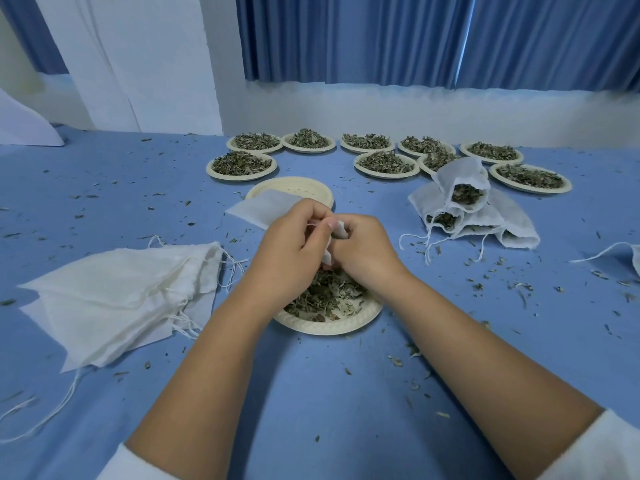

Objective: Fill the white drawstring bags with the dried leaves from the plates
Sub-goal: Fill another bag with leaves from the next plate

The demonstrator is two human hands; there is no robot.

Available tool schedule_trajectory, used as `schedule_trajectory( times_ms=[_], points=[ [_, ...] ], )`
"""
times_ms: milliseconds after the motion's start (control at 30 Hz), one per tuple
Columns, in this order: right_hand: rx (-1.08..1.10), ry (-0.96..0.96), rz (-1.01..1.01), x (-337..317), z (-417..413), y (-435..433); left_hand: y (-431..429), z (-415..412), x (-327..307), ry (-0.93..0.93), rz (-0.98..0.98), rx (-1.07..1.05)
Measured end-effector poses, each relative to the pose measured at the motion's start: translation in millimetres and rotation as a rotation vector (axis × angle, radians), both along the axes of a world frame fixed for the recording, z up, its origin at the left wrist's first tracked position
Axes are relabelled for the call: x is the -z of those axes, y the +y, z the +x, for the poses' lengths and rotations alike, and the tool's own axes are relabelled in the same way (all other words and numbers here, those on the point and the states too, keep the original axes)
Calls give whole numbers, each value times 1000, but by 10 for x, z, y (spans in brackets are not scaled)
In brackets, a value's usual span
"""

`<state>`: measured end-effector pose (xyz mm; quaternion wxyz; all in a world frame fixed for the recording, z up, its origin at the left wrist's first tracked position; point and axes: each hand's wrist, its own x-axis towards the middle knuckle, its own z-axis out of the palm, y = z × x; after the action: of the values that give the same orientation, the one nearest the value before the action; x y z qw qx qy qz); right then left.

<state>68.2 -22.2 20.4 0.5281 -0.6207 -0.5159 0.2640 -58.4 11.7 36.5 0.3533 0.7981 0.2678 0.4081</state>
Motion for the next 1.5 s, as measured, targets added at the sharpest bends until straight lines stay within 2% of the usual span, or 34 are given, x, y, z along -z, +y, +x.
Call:
schedule_trajectory(
  times_ms=[133,267,300,367,467,600,700,867,1000,1133,1300,1500],
  points=[
    [-19,-34,-9,-42,-40,9,100,-26,25,-56,38,-245],
    [-1,-7,-108,-112,34,-13,193,-64,54,-108,-8,-411],
    [21,-56,-114,-115,50,-19,203,-73,54,-123,-22,-431],
    [29,-319,-139,-94,73,-36,210,-82,54,-139,-31,-447],
    [-92,-664,-277,-13,11,-62,215,-87,53,-134,-36,-459],
    [-208,-808,-288,43,-154,-61,221,-95,49,-133,-42,-463],
    [-213,-789,-253,22,-149,-69,216,-89,54,-127,-30,-461],
    [-176,-832,-313,-27,-35,-120,223,-89,65,-131,-35,-454],
    [-238,-676,-227,-52,-50,-150,223,-85,69,-124,-40,-451],
    [-303,-786,-215,5,-139,-118,222,-81,76,-118,-41,-446],
    [-274,-760,-170,12,-102,-106,225,-84,84,-120,-44,-437],
    [-202,-571,-91,-33,-35,-124,235,-76,73,-151,-85,-440]
  ],
)
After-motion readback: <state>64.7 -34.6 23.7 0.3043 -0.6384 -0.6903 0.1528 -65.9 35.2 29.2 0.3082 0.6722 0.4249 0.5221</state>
